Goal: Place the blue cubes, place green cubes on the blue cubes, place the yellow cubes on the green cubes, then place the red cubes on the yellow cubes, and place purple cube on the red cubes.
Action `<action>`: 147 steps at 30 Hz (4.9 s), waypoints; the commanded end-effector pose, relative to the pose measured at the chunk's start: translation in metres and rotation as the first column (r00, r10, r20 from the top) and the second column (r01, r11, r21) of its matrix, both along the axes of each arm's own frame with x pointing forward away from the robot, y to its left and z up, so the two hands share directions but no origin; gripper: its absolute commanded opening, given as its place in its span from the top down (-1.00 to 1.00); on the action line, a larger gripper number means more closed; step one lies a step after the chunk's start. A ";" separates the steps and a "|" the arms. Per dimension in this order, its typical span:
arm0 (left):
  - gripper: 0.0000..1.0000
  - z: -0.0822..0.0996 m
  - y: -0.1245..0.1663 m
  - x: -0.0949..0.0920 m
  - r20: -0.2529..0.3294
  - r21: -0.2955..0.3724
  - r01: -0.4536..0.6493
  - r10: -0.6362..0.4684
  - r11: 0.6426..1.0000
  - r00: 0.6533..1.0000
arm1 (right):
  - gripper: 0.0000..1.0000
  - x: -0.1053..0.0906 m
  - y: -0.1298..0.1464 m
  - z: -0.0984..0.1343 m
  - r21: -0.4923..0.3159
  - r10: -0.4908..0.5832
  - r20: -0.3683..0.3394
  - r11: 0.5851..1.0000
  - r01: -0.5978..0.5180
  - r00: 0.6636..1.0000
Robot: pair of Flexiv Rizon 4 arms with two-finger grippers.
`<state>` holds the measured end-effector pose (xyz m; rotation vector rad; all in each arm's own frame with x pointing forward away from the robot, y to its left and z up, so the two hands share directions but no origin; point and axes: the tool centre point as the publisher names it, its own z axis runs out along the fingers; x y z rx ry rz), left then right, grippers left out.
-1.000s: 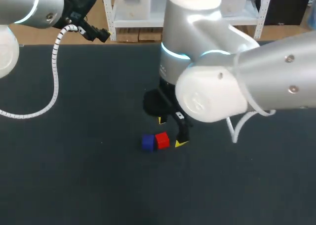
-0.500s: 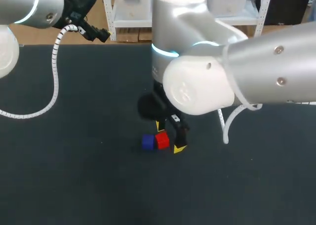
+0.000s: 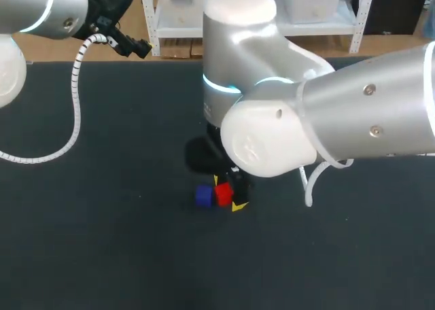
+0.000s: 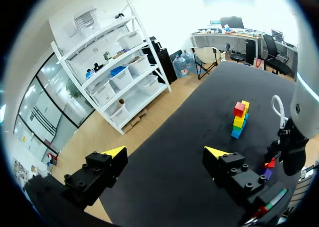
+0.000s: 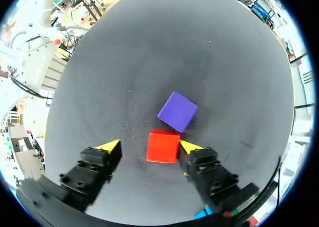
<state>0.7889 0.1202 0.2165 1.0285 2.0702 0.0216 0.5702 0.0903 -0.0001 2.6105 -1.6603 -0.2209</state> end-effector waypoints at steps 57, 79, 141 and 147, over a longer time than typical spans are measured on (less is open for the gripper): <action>-1.00 0.000 0.001 0.001 -0.001 -0.002 0.005 -0.005 1.000 1.000 | 1.00 0.073 -0.117 0.128 -0.007 -0.425 0.181 0.901 0.433 0.887; -1.00 0.000 0.001 0.001 -0.001 -0.002 0.005 -0.005 1.000 1.000 | 1.00 0.172 -0.114 0.142 0.025 -0.475 0.198 0.877 0.480 0.858; -1.00 0.000 0.001 0.001 -0.001 -0.002 0.005 -0.005 1.000 1.000 | 1.00 0.187 -0.101 0.088 -0.005 -0.425 0.082 0.904 0.427 0.902; -1.00 0.000 0.001 0.001 -0.001 -0.002 0.005 -0.005 1.000 1.000 | 1.00 0.187 -0.101 0.086 -0.007 -0.427 0.081 0.903 0.429 0.901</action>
